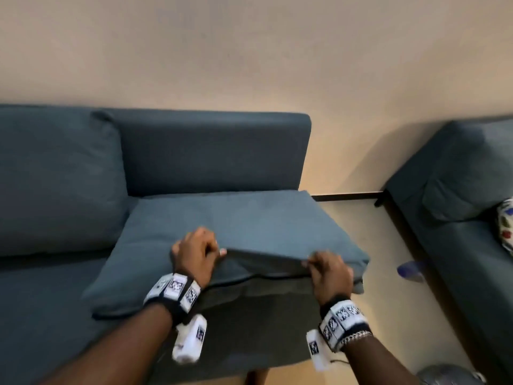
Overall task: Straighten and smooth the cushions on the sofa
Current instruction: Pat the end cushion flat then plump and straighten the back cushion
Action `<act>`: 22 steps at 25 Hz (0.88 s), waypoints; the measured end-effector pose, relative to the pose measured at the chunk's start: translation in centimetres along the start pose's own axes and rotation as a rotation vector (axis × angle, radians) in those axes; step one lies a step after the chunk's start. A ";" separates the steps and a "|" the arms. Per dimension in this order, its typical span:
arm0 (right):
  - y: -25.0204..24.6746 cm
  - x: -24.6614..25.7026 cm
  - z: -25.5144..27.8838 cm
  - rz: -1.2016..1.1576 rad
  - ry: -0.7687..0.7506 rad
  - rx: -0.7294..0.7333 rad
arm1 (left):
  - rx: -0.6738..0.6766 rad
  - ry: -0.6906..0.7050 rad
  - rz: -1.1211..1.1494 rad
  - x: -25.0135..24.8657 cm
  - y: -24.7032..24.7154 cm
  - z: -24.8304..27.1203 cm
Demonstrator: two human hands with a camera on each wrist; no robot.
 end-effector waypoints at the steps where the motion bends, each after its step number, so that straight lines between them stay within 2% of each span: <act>1: -1.3 1.6 -2.2 -0.001 0.017 -0.018 | -0.023 -0.040 0.011 -0.8 -1.6 -2.4; 5: -3.5 7.7 -10.1 -0.080 0.061 -0.070 | -0.091 -0.146 -0.047 -1.7 -5.5 -9.3; 10: -0.1 11.2 -16.6 -0.054 0.069 0.026 | -0.116 -0.276 -0.205 -0.4 -7.0 -12.9; 12: 1.8 11.2 -18.4 -0.010 0.060 0.068 | 0.030 -0.159 -0.304 -2.0 -4.3 -13.4; 13: 2.7 11.3 -19.3 0.016 0.038 0.089 | 0.174 -0.080 -0.366 -2.8 -2.0 -12.9; 15: 4.3 11.2 -20.6 0.063 -0.016 0.151 | 0.420 -0.025 -0.475 -2.2 1.8 -11.7; 16: 5.1 11.4 -20.8 0.074 -0.054 0.186 | 0.448 -0.042 -0.504 -1.3 2.6 -11.6; 18: 5.6 11.9 -20.6 0.032 -0.156 0.235 | 0.418 -0.078 -0.526 -0.2 2.9 -12.0; 20: 4.4 12.6 -19.4 -0.077 -0.299 0.236 | 0.381 -0.034 -0.590 -0.6 2.7 -12.5; 22: 2.8 12.0 -17.6 -0.041 -0.476 0.206 | 0.319 0.022 -0.592 -1.8 2.3 -12.9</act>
Point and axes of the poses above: each hand's wrist, its own z-axis away from the middle knuckle, its own y-axis out of the palm, x = y × z, the point moved 10 cm from there along -z, towards the middle knuckle, and after that the axes turned 6 degrees about -x, right-handed, at the moved point
